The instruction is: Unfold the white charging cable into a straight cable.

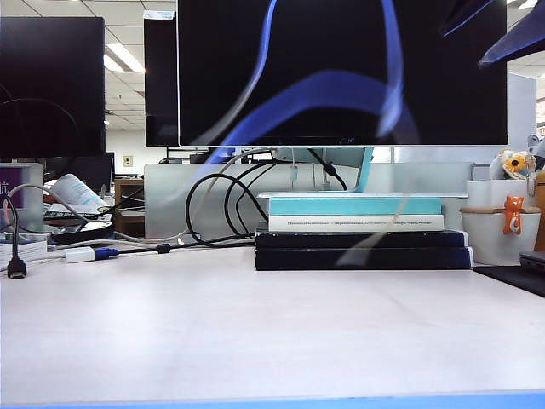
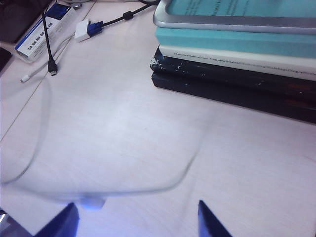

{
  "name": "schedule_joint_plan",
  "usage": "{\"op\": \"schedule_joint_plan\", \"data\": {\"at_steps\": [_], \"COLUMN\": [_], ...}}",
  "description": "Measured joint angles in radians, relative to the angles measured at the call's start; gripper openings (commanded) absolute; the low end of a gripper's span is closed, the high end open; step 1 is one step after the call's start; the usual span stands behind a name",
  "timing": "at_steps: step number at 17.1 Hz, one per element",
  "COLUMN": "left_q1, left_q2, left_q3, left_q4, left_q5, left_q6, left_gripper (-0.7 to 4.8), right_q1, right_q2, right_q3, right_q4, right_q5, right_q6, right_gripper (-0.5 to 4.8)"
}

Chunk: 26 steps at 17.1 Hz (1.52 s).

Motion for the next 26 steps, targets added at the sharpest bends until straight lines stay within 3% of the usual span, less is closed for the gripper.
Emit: {"op": "schedule_joint_plan", "data": {"at_steps": [1,3,4,6,8,11,13,14,15,16,18,21,22,25,26], "left_q1": [-0.002,-0.023,-0.038,-0.046,-0.049,-0.039,-0.044,-0.043,-0.037,-0.017,0.060,0.132,0.139,0.175,0.179], "left_q2": [0.004,0.008,0.007,0.005,0.005,0.021,0.013,0.010,0.007,-0.003,-0.084,-0.248,-0.298,-0.394,-0.421], "left_q3": [0.003,0.004,0.004,0.006,-0.001,-0.004,0.005,0.008,0.008,0.005,-0.003,0.010,0.011,0.000,-0.001], "left_q4": [0.097,0.164,0.175,0.144,-0.003,0.079,0.152,0.158,0.094,-0.003,-0.115,0.006,0.040,-0.013,-0.015], "left_q5": [-0.172,-0.239,-0.219,-0.055,0.115,-0.166,-0.307,-0.414,-0.594,-0.667,-0.750,-0.914,-0.948,-0.951,-1.027], "left_q6": [-0.008,-0.023,-0.035,0.015,0.091,-0.005,-0.014,0.019,0.098,0.153,0.191,0.219,0.199,0.019,0.032], "left_gripper": [-0.06,-0.06,-0.06,-0.06,-0.06,-0.06,-0.06,-0.06,-0.06,-0.06,-0.06,-0.06,-0.06,-0.06,-0.06], "right_q1": [0.000,0.000,0.000,0.000,0.000,0.000,0.000,0.000,0.000,0.000,0.000,0.000,0.000,-0.001,-0.002], "right_q2": [0.000,0.000,0.000,0.000,0.000,0.000,0.000,0.000,-0.001,0.000,0.000,0.000,0.000,0.000,0.000], "right_q3": [0.000,0.000,0.000,0.000,0.000,0.000,0.000,0.000,-0.005,-0.016,-0.048,-0.083,-0.084,-0.083,-0.083], "right_q4": [0.000,0.001,0.002,0.001,0.002,0.001,0.001,0.000,0.001,0.006,0.008,0.022,0.040,0.109,0.121], "right_q5": [0.001,0.000,-0.001,0.000,-0.001,0.001,0.001,0.001,0.001,0.001,0.001,0.001,0.001,-0.014,-0.022], "right_q6": [0.000,0.000,0.000,0.000,0.000,0.000,0.000,0.000,0.000,0.000,0.000,0.000,0.000,0.037,0.047], "right_gripper": [3.11,3.11,3.11,3.11,3.11,3.11,3.11,3.11,3.11,3.11,3.11,3.11,3.11,3.10,3.10]}}
